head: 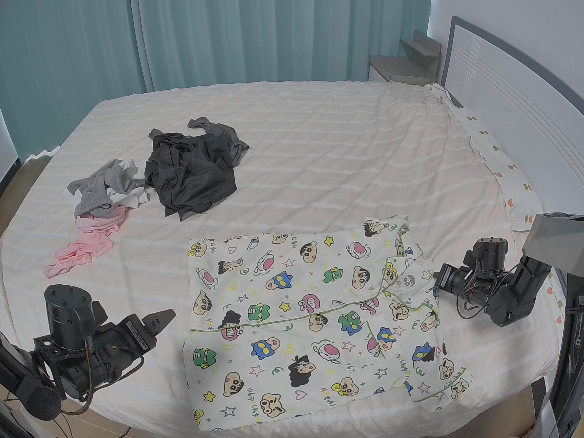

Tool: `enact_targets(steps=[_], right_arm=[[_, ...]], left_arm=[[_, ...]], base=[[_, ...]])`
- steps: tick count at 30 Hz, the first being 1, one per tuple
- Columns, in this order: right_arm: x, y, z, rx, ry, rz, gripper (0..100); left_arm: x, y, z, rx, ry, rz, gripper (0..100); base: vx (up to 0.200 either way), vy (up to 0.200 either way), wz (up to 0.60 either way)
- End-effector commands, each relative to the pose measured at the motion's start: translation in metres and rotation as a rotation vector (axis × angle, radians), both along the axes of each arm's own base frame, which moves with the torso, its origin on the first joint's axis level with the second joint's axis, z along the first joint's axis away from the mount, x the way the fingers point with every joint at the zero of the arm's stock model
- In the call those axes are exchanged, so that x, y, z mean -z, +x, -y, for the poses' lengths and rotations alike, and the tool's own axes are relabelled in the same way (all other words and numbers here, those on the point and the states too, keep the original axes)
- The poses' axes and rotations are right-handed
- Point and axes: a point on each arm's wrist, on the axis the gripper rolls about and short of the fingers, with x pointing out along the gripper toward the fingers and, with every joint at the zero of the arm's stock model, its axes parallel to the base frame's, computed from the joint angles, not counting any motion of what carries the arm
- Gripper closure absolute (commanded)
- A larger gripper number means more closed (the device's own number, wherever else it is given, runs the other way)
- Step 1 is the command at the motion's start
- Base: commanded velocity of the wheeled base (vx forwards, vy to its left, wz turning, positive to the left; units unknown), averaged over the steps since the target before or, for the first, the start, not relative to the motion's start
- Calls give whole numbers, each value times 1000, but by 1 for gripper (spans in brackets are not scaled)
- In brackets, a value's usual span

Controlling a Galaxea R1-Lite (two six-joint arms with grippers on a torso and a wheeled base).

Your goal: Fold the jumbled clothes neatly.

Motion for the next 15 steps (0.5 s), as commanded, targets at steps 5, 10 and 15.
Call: enact_targets(steps=[5,10,15], right_arm=[[-2,1,-6,-52,52,6,0],[-13,8,-1,-39,55,58,0],[-53,25,12,14,80,216,0]], left_arm=[[0,0,0,-2,0,1,0],[0,0,0,-2,-1,2,0],[-1,0,-1,-3,-3,8,0]], base=[[0,0,0],[0,0,0],[0,0,0]])
